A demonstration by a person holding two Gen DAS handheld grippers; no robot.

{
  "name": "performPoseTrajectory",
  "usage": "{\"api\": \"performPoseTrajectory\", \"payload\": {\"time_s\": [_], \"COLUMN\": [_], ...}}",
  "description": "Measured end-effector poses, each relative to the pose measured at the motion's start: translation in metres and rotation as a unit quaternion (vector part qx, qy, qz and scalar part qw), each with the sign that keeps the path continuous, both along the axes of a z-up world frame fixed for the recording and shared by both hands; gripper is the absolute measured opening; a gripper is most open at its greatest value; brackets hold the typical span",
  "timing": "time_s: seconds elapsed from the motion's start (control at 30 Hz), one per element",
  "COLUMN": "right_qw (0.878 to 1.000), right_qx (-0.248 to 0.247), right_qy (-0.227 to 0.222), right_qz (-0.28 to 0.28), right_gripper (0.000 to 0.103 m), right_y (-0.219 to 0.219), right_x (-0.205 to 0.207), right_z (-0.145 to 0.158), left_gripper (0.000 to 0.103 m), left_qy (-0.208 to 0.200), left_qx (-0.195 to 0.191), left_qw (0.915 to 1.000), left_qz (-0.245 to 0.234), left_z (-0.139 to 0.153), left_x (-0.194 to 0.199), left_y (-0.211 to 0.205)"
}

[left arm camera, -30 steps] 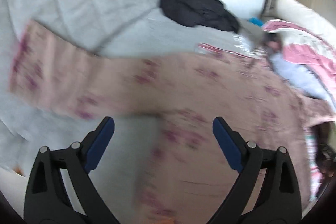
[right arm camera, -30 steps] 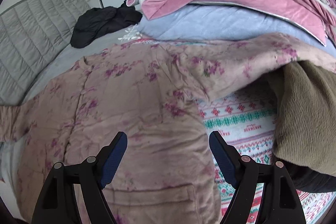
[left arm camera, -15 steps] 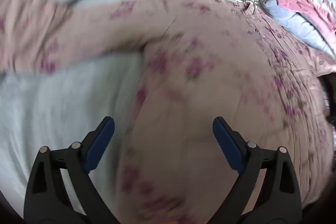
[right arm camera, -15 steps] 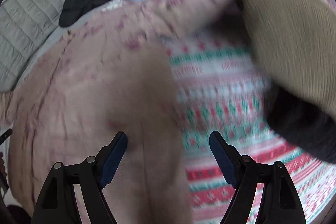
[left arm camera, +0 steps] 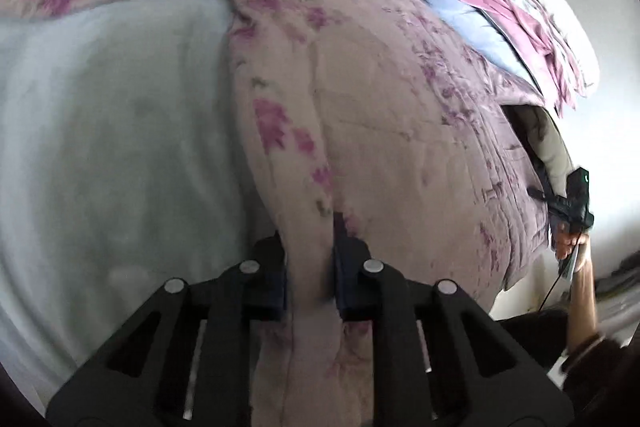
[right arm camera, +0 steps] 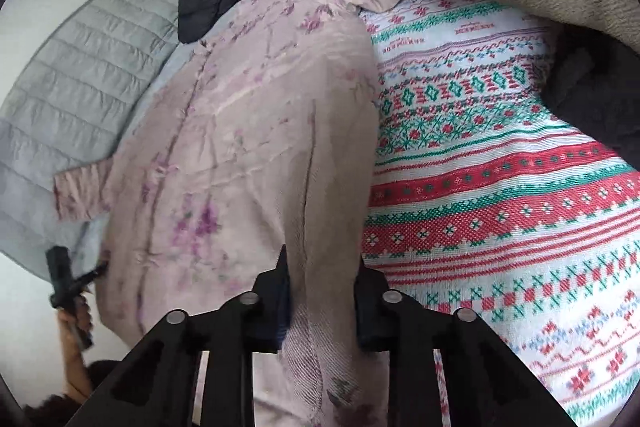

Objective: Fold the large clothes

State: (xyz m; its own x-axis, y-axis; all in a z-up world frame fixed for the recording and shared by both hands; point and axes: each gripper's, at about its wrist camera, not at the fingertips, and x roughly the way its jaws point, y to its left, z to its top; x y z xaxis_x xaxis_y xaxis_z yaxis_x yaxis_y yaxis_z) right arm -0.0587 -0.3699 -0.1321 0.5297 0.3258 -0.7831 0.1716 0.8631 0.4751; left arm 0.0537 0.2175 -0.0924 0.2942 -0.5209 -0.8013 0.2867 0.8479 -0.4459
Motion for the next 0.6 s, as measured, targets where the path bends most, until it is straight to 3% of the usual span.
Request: {"api": "performPoseTrajectory", "payload": {"time_s": [0.07, 0.1, 0.27, 0.3, 0.37, 0.43, 0.5, 0.6], "right_qw": [0.994, 0.991, 0.987, 0.988, 0.989, 0.990, 0.986, 0.980], "right_qx": [-0.101, -0.123, -0.156, -0.154, -0.145, -0.133, -0.130, -0.105], "right_qy": [0.036, 0.035, 0.027, 0.024, 0.008, -0.029, -0.067, -0.103], "right_qz": [0.026, 0.033, 0.004, -0.002, -0.014, -0.037, -0.076, -0.135], "right_gripper": [0.023, 0.025, 0.043, 0.045, 0.047, 0.056, 0.074, 0.077], "right_y": [0.018, 0.023, 0.027, 0.024, 0.019, 0.010, -0.003, -0.025], "right_x": [0.002, 0.002, 0.003, 0.002, 0.004, 0.002, -0.001, 0.000], "right_z": [-0.008, -0.011, 0.005, 0.012, 0.027, 0.051, 0.077, 0.109], "left_gripper": [0.023, 0.026, 0.048, 0.071, 0.093, 0.093, 0.093, 0.093], "left_qy": [-0.006, -0.011, 0.011, 0.009, -0.020, -0.053, -0.072, -0.101], "left_qx": [0.042, 0.044, 0.044, 0.044, 0.054, 0.072, 0.075, 0.063], "left_qw": [0.9991, 0.9990, 0.9985, 0.9981, 0.9954, 0.9904, 0.9868, 0.9805], "left_qz": [-0.008, -0.005, 0.032, 0.042, 0.077, 0.106, 0.124, 0.157], "left_z": [-0.009, -0.011, 0.000, 0.005, 0.019, 0.037, 0.047, 0.061], "left_x": [-0.004, -0.005, 0.006, 0.008, 0.012, 0.016, 0.021, 0.034], "left_y": [-0.006, -0.008, -0.012, -0.012, -0.016, -0.022, -0.027, -0.044]}}
